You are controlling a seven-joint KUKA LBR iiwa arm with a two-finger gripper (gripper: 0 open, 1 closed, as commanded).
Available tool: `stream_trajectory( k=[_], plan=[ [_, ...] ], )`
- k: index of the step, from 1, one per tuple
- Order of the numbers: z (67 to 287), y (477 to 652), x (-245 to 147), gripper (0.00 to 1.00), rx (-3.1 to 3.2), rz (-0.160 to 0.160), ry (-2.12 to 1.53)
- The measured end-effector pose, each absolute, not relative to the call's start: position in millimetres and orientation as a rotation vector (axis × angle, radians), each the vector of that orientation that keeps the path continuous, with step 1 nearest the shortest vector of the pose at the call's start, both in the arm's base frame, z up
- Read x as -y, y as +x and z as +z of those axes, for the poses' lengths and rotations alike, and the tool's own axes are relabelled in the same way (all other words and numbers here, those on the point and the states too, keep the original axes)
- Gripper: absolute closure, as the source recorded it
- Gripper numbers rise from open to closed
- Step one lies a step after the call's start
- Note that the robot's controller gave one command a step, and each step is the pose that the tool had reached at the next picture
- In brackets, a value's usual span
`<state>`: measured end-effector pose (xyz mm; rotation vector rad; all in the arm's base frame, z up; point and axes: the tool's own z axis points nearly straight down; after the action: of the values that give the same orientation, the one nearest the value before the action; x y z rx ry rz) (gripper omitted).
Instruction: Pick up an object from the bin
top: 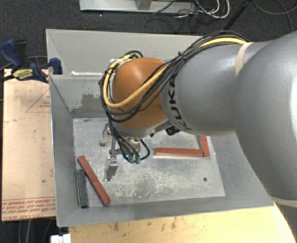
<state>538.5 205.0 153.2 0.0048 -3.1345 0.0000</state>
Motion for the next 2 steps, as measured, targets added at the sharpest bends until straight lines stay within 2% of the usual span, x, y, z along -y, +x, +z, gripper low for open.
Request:
stream_trajectory(
  k=[1,2],
  plan=[
    [157,540.7,-204,0.00,3.141,-0.002,0.000],
    [117,513.8,-175,0.00,3.146,-0.006,0.096]
  ],
)
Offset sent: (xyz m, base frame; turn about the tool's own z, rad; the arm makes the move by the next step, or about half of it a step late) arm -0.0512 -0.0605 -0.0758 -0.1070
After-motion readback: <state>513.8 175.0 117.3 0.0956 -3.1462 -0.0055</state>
